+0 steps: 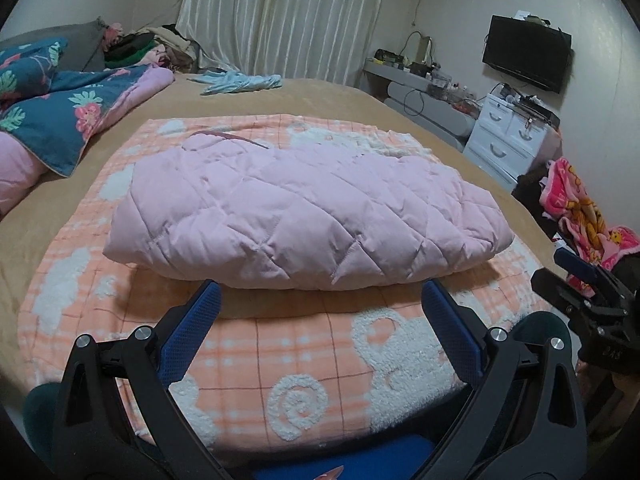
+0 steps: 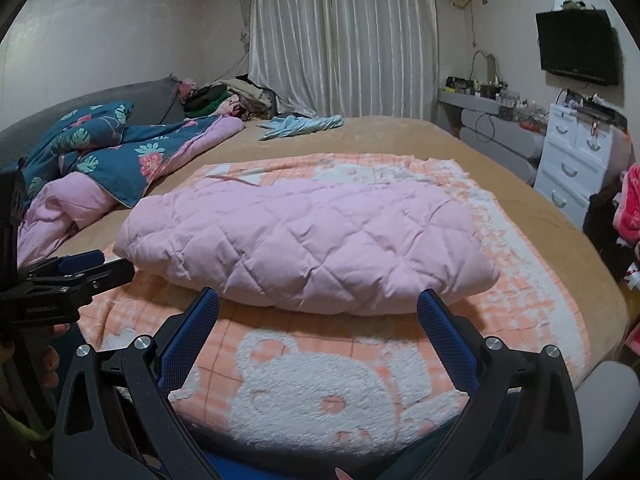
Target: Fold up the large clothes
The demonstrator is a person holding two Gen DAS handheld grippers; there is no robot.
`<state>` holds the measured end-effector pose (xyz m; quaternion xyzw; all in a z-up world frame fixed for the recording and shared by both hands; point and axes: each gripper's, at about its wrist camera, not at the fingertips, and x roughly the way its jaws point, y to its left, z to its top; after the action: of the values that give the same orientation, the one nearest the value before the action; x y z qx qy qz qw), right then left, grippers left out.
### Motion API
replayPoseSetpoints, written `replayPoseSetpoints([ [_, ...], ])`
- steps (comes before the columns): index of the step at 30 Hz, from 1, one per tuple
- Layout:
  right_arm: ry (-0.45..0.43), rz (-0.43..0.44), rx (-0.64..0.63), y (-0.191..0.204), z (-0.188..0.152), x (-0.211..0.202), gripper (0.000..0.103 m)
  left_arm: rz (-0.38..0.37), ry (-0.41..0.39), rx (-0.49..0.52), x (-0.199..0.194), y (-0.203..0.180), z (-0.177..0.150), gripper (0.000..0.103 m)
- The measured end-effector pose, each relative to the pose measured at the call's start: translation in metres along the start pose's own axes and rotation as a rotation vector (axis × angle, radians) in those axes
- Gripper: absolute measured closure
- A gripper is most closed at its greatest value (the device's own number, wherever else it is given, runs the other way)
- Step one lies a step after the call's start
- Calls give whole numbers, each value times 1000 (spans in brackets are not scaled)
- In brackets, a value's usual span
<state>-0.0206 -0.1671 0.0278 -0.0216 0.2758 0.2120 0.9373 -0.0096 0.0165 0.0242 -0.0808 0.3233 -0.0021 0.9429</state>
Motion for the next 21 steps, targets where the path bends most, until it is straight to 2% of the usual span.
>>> replayPoseSetpoints([
  [21,-2,1,-1,1,1,-3,4,42,17,-3,1,4,-1,9],
])
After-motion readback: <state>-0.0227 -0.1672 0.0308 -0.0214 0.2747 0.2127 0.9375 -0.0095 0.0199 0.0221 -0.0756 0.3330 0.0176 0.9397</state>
